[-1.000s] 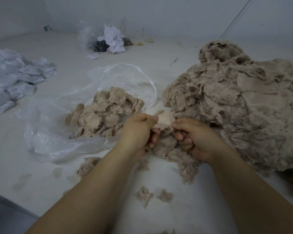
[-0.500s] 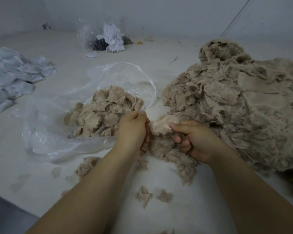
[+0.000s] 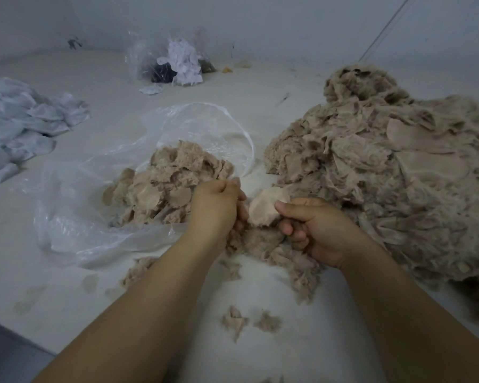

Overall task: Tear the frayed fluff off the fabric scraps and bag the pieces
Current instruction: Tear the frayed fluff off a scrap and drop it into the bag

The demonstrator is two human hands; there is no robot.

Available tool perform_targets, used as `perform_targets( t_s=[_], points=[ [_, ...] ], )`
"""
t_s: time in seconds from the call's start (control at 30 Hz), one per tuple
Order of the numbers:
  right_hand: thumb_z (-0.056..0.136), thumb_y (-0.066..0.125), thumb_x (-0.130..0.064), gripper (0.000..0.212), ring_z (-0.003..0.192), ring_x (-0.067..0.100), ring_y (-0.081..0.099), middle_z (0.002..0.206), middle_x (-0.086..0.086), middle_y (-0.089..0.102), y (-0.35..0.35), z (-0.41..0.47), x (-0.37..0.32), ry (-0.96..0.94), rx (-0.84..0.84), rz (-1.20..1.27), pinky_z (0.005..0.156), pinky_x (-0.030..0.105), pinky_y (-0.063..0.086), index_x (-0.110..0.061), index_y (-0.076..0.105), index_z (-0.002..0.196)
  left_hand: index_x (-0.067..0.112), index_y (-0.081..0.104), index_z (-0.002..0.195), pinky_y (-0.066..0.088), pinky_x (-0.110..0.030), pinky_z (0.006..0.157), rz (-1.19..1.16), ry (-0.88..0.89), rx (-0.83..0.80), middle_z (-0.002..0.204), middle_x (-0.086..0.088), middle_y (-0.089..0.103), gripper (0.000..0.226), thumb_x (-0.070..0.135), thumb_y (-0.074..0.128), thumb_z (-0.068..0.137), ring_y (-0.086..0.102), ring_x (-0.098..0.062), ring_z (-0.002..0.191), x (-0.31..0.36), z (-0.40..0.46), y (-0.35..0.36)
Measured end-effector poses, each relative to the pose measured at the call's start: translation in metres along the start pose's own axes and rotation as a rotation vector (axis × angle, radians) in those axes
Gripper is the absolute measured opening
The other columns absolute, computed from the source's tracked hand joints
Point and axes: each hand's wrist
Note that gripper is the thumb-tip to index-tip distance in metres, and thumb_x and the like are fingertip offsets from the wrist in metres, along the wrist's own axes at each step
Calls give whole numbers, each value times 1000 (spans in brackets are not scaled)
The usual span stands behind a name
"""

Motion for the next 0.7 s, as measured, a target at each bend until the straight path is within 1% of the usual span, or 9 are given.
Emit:
perform_targets(
  t_s=[0.07, 0.1, 0.17, 0.27, 0.4, 0.47, 0.53, 0.6, 0.7],
  points=[
    [85, 66, -26, 26, 35, 6, 33, 52, 4, 52, 1, 0, 0, -10, -1, -9, 33, 14, 25, -17, 61, 61, 4, 61, 76, 33, -22, 36, 80, -75, -192, 51, -10, 61, 42, 41, 61, 95, 47, -20, 34, 4, -8, -5],
    [80, 69, -30, 24, 35, 6, 34, 52, 4, 52, 2, 0, 0, -14, -5, -17, 33, 14, 25, -19, 62, 59, 4, 61, 76, 33, -21, 35, 128, -94, -288, 52, -10, 62, 41, 42, 66, 92, 49, -21, 34, 4, -12, -5],
    [72, 70, -35, 23, 36, 6, 34, 53, 3, 52, 2, 0, -1, -17, -6, -8, 33, 14, 25, -17, 59, 62, 1, 62, 75, 32, -19, 34, 175, -103, -391, 50, -10, 60, 34, 30, 72, 89, 49, -19, 33, 3, -19, -6],
    [71, 70, -35, 26, 35, 6, 34, 53, 4, 53, 1, 0, 0, -14, 18, 10, 33, 14, 25, -15, 55, 68, 2, 60, 75, 28, -19, 33, 114, -175, -384, 45, -9, 53, 21, 15, 73, 87, 43, -19, 31, -1, -21, -12],
    [72, 70, -34, 24, 35, 6, 33, 53, 5, 53, 2, 0, 1, -20, 30, 17, 34, 14, 24, -20, 60, 56, 13, 56, 61, 27, -19, 35, 36, -240, -363, 46, -10, 50, 28, 4, 74, 81, 40, -20, 32, -6, -20, -25],
    [76, 69, -33, 23, 35, 6, 33, 52, 5, 53, 3, 1, 1, -23, 30, 19, 33, 13, 24, -19, 59, 60, 13, 60, 63, 30, -19, 36, 33, -222, -421, 48, -12, 52, 25, 6, 74, 82, 43, -21, 34, -3, -22, -31],
    [84, 66, -30, 25, 35, 6, 33, 52, 4, 52, 2, 1, 1, -27, 26, 12, 33, 13, 24, -17, 60, 63, 11, 60, 70, 33, -20, 36, 36, -205, -484, 53, -13, 55, 22, 20, 78, 80, 46, -22, 35, 1, -24, -30],
    [86, 65, -30, 28, 35, 6, 33, 52, 3, 52, 2, 1, 1, -34, 22, -3, 33, 14, 24, -19, 61, 60, 9, 59, 72, 34, -21, 35, 41, -183, -461, 54, -12, 57, 31, 32, 79, 77, 46, -22, 35, 0, -25, -25],
    [76, 68, -33, 28, 35, 5, 33, 52, 3, 52, 2, 1, 1, -34, 13, -4, 33, 14, 24, -21, 62, 53, 8, 60, 65, 31, -20, 34, 53, -166, -397, 49, -11, 54, 27, 16, 69, 90, 43, -21, 33, 0, -24, -21]
  ],
)
Point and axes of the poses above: each hand's wrist, its own z-axis towards the middle knuckle, its own y-axis out of the palm, x = y × z
